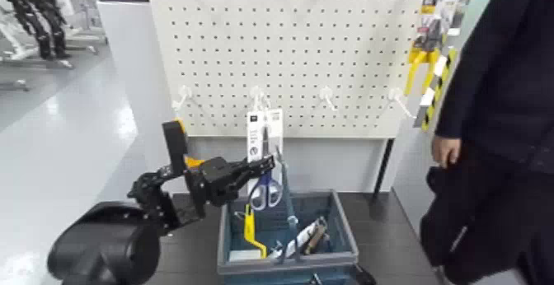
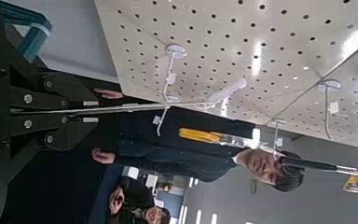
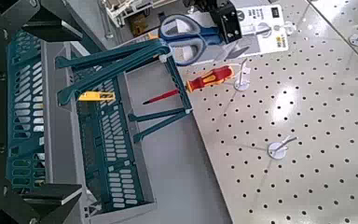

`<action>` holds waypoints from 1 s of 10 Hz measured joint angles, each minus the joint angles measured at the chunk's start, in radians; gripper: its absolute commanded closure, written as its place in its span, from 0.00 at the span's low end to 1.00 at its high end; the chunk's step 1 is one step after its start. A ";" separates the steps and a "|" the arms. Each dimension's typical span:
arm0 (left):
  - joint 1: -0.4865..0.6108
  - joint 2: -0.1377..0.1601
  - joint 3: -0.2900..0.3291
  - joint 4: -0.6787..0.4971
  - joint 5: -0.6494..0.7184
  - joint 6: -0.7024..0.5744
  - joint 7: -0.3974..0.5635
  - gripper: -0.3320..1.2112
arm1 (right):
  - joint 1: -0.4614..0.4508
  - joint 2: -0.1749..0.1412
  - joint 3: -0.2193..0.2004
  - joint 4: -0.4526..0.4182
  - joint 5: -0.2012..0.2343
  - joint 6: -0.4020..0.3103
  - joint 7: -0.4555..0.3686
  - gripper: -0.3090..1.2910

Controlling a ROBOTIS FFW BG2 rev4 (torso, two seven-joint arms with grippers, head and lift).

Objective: Put the blue scissors into the crate.

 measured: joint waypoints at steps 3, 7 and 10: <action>0.027 0.004 0.014 0.038 -0.017 0.007 -0.011 0.98 | 0.000 0.000 0.000 0.001 0.000 0.000 0.001 0.29; 0.046 0.005 0.034 0.126 -0.053 0.001 -0.028 0.98 | 0.000 0.001 0.000 0.001 0.000 0.001 0.004 0.29; 0.043 0.000 0.037 0.191 -0.072 -0.016 -0.033 0.98 | 0.000 0.002 0.001 0.001 0.000 0.001 0.007 0.29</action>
